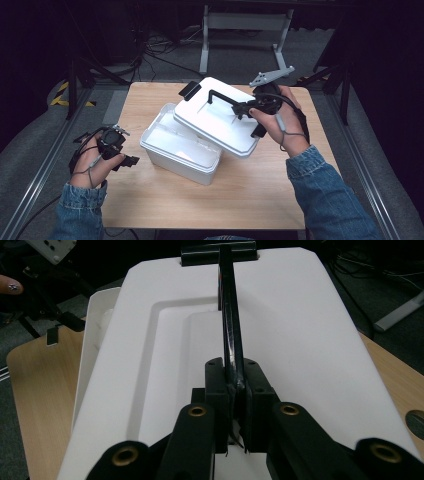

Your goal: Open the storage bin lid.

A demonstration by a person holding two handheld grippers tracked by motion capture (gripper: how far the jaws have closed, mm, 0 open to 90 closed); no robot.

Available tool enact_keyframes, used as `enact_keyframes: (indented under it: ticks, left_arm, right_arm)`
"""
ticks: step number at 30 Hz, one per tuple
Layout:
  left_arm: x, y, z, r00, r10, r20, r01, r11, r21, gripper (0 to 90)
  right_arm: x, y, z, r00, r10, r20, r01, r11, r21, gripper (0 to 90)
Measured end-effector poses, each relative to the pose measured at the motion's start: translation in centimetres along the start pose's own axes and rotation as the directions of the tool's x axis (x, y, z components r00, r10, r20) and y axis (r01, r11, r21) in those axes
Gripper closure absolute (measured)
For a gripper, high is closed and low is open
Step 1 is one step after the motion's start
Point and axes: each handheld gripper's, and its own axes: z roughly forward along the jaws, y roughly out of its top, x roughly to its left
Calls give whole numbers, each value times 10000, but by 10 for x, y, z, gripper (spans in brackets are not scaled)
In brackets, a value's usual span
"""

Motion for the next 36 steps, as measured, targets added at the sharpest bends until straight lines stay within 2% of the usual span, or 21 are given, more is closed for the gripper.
enact_keyframes:
  ticks: [8, 15, 23, 25, 27, 28, 30, 32, 36]
  left_arm:
    - [3, -2, -3, 9997, -234, 82, 236, 9996, -167, 238]
    - [4, -2, -1, 9999, -143, 86, 144, 9998, -144, 237]
    - [6, -3, -2, 9998, -177, 40, 177, 9997, -138, 236]
    - [5, -4, -1, 9995, -303, 81, 303, 9995, -80, 236]
    - [6, -4, 0, 9998, -206, 55, 206, 9998, -54, 238]
    - [6, -4, 0, 9998, -206, 55, 206, 9998, -54, 241]
    - [6, -5, 0, 9999, -142, -8, 142, 9999, 16, 243]
    - [6, -5, 0, 9999, -151, -14, 151, 9999, -2, 243]
    - [7, -5, 0, 9998, -176, -62, 176, 9998, -36, 242]
  right_arm:
    - [-21, -14, -20, 9976, 455, 527, -448, 9989, -147, 855]
    - [-39, -28, -31, 9915, 829, 1006, -827, 9966, -68, 855]
    - [-63, -53, -41, 9767, 1509, 1523, -1509, 9885, -119, 855]
    - [-69, -58, -42, 9727, 1639, 1641, -1643, 9864, -115, 855]
    - [-74, -62, -44, 9686, 1835, 1675, -1840, 9828, -128, 855]
    - [-74, -62, -44, 9686, 1835, 1675, -1840, 9828, -128, 855]
    - [-81, -69, -43, 9616, 2042, 1835, -2059, 9785, -101, 855]
    - [-84, -71, -43, 9599, 2042, 1922, -2066, 9784, -72, 855]
    - [-97, -82, -38, 9487, 2239, 2234, -2301, 9732, 18, 855]
